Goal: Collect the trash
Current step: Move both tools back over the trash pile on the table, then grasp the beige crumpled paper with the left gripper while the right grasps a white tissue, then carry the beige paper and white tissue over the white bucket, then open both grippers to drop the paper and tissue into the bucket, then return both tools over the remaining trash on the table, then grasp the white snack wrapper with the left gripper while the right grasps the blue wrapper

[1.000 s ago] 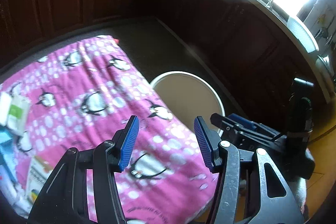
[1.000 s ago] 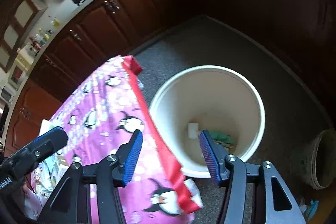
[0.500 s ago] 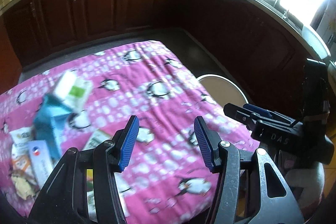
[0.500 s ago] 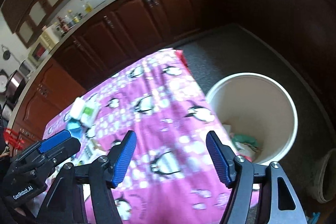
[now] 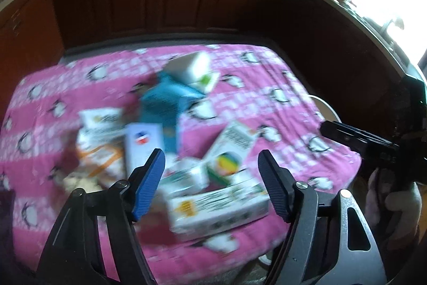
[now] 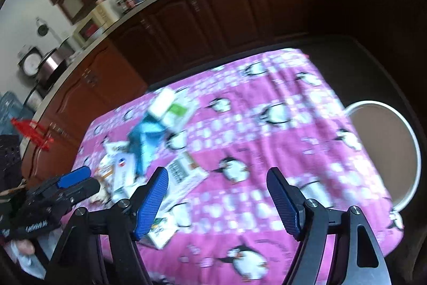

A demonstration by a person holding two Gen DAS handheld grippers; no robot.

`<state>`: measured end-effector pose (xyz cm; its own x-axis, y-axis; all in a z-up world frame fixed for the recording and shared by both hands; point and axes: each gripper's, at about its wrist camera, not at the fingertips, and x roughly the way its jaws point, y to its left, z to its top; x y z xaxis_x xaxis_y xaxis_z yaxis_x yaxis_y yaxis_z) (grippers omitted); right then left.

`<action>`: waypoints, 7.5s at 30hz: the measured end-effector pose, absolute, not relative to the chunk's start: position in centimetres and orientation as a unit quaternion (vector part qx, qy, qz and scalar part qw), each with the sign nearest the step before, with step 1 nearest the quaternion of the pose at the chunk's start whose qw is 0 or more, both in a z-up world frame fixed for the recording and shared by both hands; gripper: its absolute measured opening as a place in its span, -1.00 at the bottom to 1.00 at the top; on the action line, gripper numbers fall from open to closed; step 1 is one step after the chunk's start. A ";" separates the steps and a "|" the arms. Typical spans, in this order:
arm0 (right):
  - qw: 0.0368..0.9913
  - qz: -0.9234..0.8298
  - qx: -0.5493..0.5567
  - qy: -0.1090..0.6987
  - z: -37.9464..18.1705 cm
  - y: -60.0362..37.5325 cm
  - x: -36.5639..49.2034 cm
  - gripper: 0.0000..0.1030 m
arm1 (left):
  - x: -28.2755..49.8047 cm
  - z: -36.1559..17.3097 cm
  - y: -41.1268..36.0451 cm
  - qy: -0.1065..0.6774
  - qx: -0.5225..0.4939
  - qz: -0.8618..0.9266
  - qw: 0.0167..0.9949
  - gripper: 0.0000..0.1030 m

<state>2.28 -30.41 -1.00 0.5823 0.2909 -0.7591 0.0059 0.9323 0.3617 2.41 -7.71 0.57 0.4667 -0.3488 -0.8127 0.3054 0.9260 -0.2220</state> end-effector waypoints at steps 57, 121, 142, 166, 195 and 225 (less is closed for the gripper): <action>0.845 0.257 0.094 0.458 -1.9 -18.9 5.8 -0.55 | 2.0 -1.4 4.7 0.500 -0.082 -0.098 0.856 -0.52; 0.842 -0.117 0.240 0.469 -8.4 -56.5 -3.2 -0.55 | 9.7 -4.9 -43.1 0.537 0.037 -0.377 0.754 -0.51; 0.827 -0.139 0.252 0.483 -9.9 -57.3 -3.7 -0.07 | 11.3 -7.7 -43.7 0.552 -0.012 -0.394 0.735 0.24; 0.878 -0.115 0.203 0.418 -0.7 -52.4 -5.2 0.34 | 5.8 1.0 -33.6 0.432 0.072 -0.354 0.826 0.24; 0.903 0.112 0.111 0.400 3.4 -29.3 2.9 0.55 | 3.6 3.8 -4.2 0.416 -0.026 -0.170 0.893 0.36; 0.813 0.156 0.209 0.521 -7.1 -19.1 15.6 0.65 | 11.4 -8.3 5.5 0.526 -0.136 -0.090 0.834 0.37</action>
